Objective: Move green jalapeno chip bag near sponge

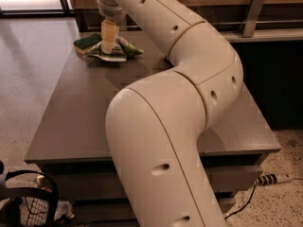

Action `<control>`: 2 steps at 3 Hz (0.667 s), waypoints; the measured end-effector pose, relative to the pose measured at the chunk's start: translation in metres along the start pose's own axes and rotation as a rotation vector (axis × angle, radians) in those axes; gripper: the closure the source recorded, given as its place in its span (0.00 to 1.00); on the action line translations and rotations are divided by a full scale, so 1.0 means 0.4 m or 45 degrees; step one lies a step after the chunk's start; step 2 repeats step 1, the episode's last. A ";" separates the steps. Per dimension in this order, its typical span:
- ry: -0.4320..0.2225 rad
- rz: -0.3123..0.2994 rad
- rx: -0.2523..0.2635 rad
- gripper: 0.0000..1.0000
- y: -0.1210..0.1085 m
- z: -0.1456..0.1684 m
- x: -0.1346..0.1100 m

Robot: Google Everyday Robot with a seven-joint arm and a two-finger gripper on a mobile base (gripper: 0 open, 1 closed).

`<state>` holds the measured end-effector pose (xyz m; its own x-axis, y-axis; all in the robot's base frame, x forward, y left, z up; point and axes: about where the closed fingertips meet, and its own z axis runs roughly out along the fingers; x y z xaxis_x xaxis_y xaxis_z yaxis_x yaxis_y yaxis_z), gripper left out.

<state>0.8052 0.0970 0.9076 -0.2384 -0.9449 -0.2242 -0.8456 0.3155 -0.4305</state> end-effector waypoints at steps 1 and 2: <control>0.000 0.000 0.000 0.00 0.000 0.000 0.000; 0.000 0.000 0.000 0.00 0.000 0.000 0.000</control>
Offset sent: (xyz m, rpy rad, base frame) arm 0.0000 0.0000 0.0000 0.0000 0.0000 0.0000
